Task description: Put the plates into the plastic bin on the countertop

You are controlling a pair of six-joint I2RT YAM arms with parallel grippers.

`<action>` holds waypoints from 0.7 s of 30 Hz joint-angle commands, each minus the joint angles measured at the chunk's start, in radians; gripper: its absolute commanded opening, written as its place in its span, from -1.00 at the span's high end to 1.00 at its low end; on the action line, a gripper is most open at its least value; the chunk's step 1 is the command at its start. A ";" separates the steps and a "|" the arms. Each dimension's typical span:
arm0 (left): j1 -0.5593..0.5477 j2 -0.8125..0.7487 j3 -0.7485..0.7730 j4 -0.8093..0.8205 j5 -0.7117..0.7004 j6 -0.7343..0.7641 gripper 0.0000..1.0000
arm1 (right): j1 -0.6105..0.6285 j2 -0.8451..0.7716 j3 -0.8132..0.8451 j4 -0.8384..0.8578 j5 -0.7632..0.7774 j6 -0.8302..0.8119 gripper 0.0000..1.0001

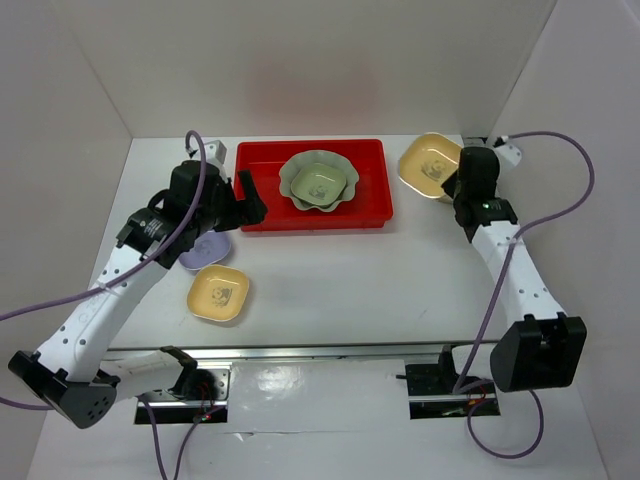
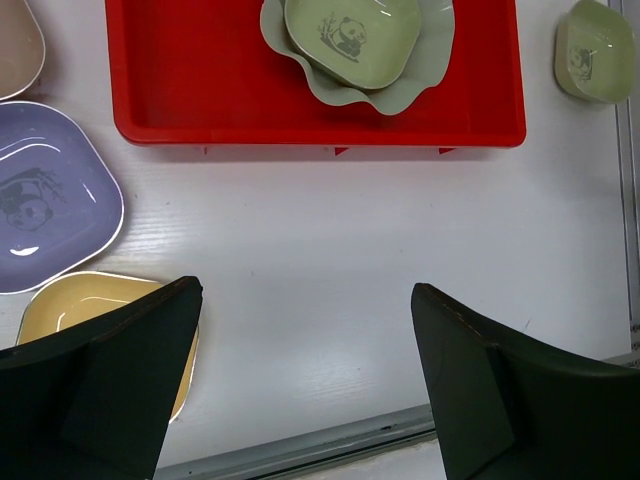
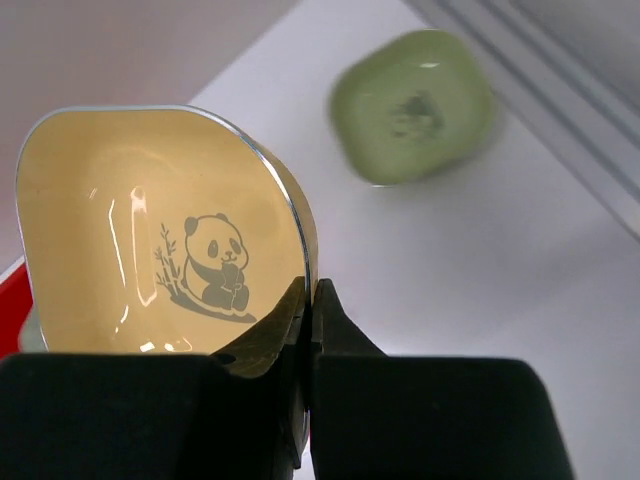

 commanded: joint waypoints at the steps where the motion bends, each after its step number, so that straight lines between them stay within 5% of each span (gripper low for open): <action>1: 0.005 -0.024 -0.005 0.011 0.003 0.013 -0.98 | 0.104 0.008 0.026 0.211 -0.121 -0.107 1.00; 9: 0.024 -0.044 -0.025 -0.019 -0.008 0.024 -0.98 | 0.326 0.440 0.385 0.149 -0.114 -0.163 1.00; 21: 0.062 -0.074 -0.045 -0.042 -0.008 0.064 -0.98 | 0.475 0.754 0.684 0.024 0.061 -0.045 1.00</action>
